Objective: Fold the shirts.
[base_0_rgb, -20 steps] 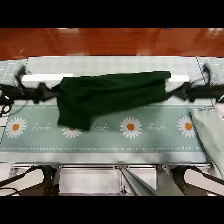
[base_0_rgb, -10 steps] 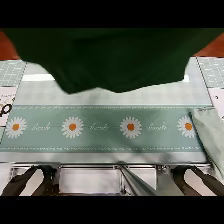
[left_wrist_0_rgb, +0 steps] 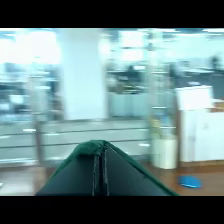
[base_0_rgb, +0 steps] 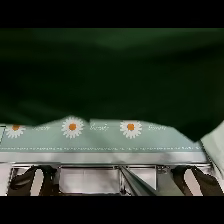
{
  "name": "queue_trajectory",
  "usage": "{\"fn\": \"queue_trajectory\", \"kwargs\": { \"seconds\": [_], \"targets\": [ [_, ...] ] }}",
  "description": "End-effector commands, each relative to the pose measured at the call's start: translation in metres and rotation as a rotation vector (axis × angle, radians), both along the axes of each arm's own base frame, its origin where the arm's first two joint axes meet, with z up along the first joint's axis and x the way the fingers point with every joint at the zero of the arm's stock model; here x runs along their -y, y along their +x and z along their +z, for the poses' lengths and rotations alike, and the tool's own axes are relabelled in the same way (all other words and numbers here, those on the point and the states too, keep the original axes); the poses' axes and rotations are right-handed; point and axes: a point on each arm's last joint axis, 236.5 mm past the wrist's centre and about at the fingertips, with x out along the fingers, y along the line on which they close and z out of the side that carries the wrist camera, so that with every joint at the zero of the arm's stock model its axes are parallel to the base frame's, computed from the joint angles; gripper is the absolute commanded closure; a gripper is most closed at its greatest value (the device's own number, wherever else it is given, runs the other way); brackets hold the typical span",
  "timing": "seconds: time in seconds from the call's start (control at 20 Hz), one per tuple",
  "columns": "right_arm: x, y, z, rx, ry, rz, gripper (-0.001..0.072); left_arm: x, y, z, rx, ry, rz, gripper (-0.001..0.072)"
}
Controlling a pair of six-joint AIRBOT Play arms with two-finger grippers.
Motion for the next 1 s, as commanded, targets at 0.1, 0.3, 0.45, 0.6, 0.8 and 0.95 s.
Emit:
{"fn": "queue_trajectory", "kwargs": {
  "seconds": [0.1, 0.3, 0.45, 0.6, 0.8, 0.95],
  "targets": [
    [0.029, -0.028, -0.043, -0.086, 0.035, -0.174, 0.0690, -0.038, -0.014, -0.052, -0.193, -0.041, 0.193, 0.0686],
    [0.040, 0.032, -0.116, -0.310, 0.117, -0.122, 0.0690, -0.064, 0.069, -0.121, -0.446, -0.108, 0.168, 0.0686],
    [0.031, 0.086, -0.171, -0.456, 0.183, 0.021, 0.0690, -0.046, 0.148, -0.191, -0.662, -0.170, -0.041, 0.0686],
    [0.049, 0.141, -0.226, -0.579, 0.245, 0.036, 0.0690, -0.035, 0.221, -0.252, -0.813, -0.284, -0.221, 0.0686],
    [0.075, 0.222, -0.301, -0.713, 0.345, 0.038, 0.0690, -0.039, 0.310, -0.351, -0.991, -0.385, -0.247, 0.0686],
    [0.079, 0.287, -0.377, -0.804, 0.450, 0.029, 0.0690, -0.030, 0.364, -0.415, -1.016, -0.338, -0.233, 0.0687]
  ]
}}
